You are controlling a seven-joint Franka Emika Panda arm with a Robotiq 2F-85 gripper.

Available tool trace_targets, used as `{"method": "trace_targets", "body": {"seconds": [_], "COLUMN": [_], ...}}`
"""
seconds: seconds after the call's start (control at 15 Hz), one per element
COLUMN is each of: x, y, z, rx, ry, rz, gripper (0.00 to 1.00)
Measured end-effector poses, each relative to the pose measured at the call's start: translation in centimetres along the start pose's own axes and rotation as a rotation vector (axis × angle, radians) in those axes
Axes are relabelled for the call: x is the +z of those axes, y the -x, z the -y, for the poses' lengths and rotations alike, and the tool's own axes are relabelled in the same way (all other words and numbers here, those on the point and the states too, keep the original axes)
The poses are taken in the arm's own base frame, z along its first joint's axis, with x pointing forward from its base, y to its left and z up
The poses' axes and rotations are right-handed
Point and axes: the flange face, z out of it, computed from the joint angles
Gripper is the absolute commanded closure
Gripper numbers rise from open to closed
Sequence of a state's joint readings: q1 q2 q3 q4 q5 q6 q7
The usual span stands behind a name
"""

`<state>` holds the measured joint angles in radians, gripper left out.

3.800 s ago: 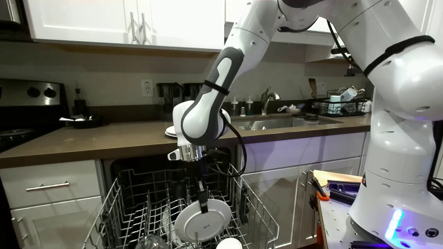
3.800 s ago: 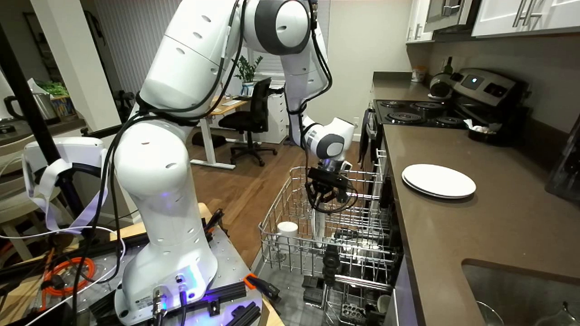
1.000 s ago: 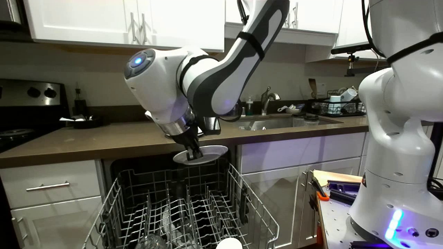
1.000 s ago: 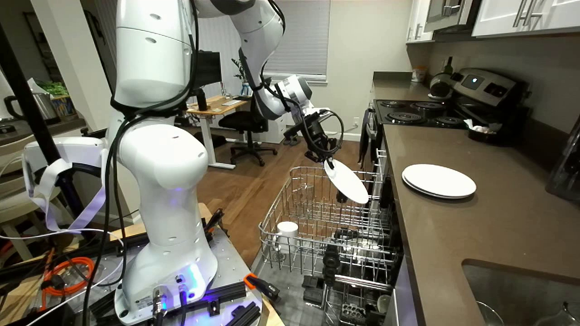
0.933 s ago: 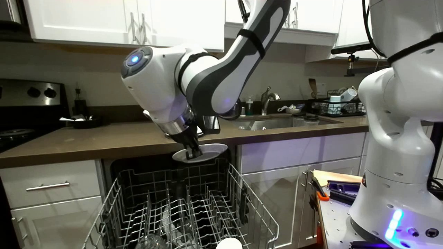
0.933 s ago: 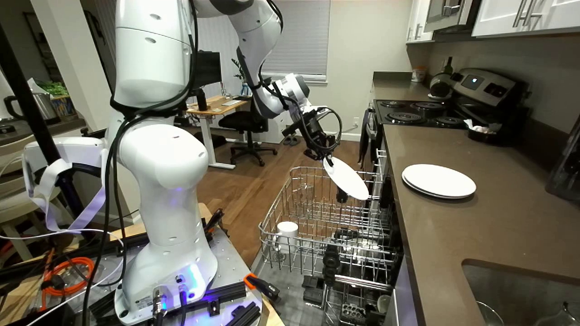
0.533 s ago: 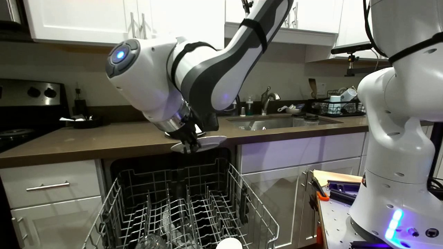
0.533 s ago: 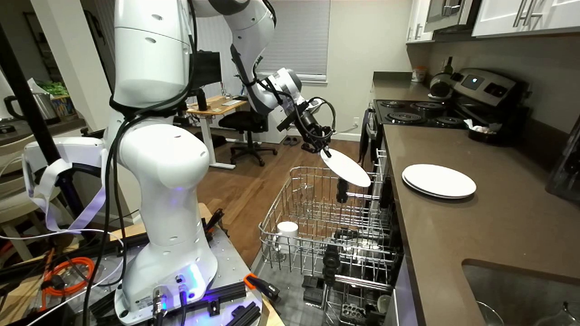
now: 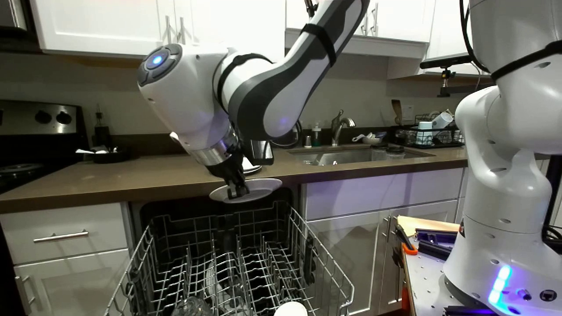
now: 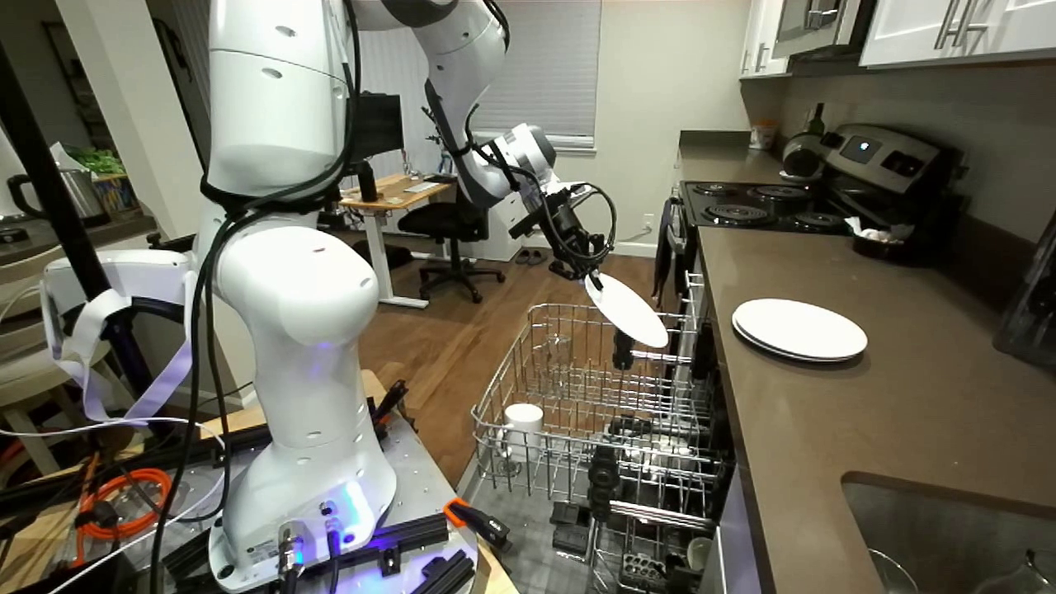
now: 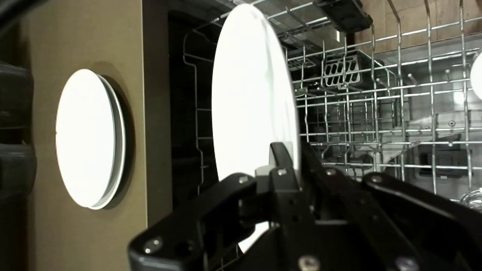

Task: Remove the white plate from the dishwasher and place it on the countertop, move the glass jar backwards, move the white mug to the left

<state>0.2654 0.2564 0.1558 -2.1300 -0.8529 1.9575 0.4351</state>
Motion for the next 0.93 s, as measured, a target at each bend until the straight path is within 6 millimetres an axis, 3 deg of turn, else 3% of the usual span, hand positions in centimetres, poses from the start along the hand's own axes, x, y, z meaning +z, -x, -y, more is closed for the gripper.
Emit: {"method": "trace_targets", "body": {"seconds": [0.07, 0.4, 0.93], "x": [0.0, 0.8, 2.6], "y": [0.0, 0.2, 1.6], "z": [0.0, 0.0, -2.8], "rx": [0.0, 0.013, 0.119], "ry": [0.0, 0.025, 0.252], "rz": [0.0, 0.029, 0.13], "gripper": [0.97, 0.97, 0.97]}}
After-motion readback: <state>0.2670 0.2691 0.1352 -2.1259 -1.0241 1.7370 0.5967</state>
